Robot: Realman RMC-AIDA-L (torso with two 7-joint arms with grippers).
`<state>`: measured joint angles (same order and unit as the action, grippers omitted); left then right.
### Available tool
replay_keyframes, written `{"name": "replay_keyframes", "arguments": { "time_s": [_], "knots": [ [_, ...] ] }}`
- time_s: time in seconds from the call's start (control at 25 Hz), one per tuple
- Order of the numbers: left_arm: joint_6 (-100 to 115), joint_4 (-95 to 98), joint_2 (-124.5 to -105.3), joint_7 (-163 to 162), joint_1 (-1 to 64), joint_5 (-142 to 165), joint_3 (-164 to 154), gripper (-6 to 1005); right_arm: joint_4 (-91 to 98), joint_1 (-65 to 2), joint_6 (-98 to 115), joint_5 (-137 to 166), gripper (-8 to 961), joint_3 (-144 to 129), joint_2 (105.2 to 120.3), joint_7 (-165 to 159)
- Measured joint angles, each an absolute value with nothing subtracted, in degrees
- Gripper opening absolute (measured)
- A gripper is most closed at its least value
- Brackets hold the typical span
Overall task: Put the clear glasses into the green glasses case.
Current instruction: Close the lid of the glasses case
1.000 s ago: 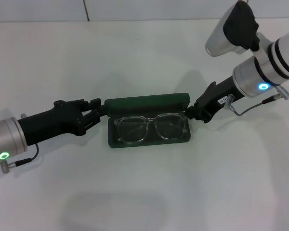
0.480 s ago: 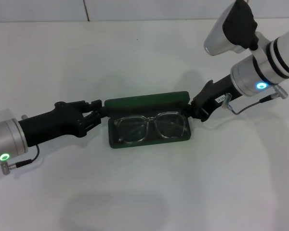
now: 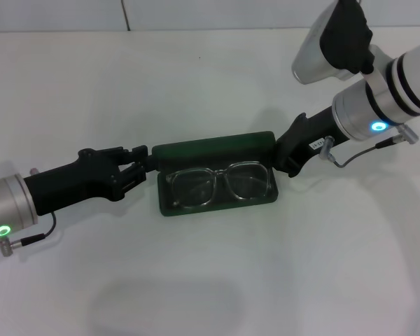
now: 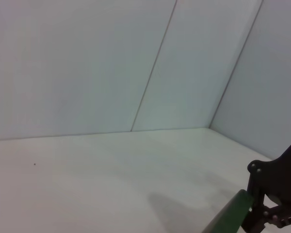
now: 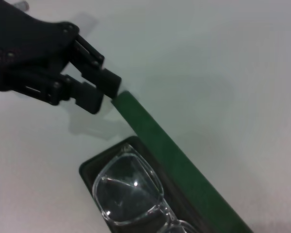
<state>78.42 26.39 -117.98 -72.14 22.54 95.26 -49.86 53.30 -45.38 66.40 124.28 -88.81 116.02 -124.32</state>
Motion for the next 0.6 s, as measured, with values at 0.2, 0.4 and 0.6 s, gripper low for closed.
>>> {"name": "replay_keyframes", "arguments": {
  "time_s": [0.2, 0.4, 0.6],
  "knots": [
    [79.03, 26.75, -117.89, -72.16, 22.36, 95.12, -49.83, 299, 62.08, -40.72, 67.72, 126.34, 4, -90.15, 116.02, -127.33],
    [79.2, 27.1, -117.76, -73.27, 22.33, 94.93, -49.78, 299, 70.19, -35.55, 69.65, 127.18, 4, -89.98, 115.86, -128.46],
    [82.32, 28.26, -117.47, -73.72, 21.88, 94.24, -48.56, 299, 77.81, -29.8, 72.11, 127.23, 4, -87.44, 115.71, -128.64]
  ]
}}
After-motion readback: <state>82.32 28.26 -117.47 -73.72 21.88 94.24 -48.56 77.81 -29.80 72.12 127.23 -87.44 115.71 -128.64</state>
